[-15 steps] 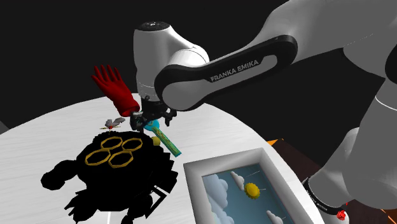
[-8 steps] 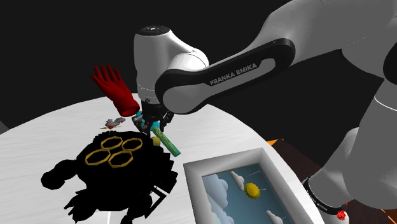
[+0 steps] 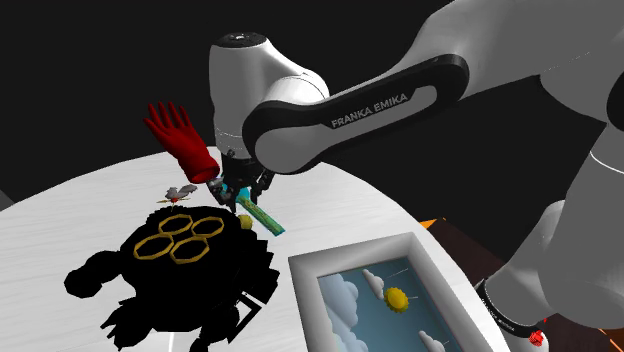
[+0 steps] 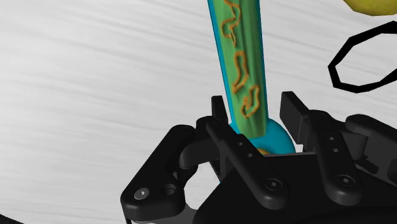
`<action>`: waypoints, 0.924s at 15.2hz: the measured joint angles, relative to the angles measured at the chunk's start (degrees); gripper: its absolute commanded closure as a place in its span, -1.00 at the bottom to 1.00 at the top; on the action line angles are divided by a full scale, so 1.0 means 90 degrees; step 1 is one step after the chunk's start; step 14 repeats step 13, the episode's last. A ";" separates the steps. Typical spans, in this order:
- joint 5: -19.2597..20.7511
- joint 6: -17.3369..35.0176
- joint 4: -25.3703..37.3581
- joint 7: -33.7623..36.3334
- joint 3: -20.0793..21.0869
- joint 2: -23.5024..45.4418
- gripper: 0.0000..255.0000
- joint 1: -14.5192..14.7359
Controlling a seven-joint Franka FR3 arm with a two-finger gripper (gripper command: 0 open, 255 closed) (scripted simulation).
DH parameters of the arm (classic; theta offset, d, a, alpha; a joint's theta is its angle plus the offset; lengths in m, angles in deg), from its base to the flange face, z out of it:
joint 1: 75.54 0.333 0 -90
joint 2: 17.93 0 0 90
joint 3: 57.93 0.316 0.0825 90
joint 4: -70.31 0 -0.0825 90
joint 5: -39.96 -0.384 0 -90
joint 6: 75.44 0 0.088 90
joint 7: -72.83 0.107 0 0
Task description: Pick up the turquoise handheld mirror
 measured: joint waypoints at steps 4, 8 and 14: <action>-0.0083 -0.0315 0.0203 -0.0066 0.0022 -0.0129 1.00 -0.0023; -0.0143 -0.0637 0.0440 -0.0105 0.0041 -0.0218 1.00 -0.0029; -0.0199 -0.0994 0.0720 -0.0144 0.0058 -0.0307 1.00 -0.0033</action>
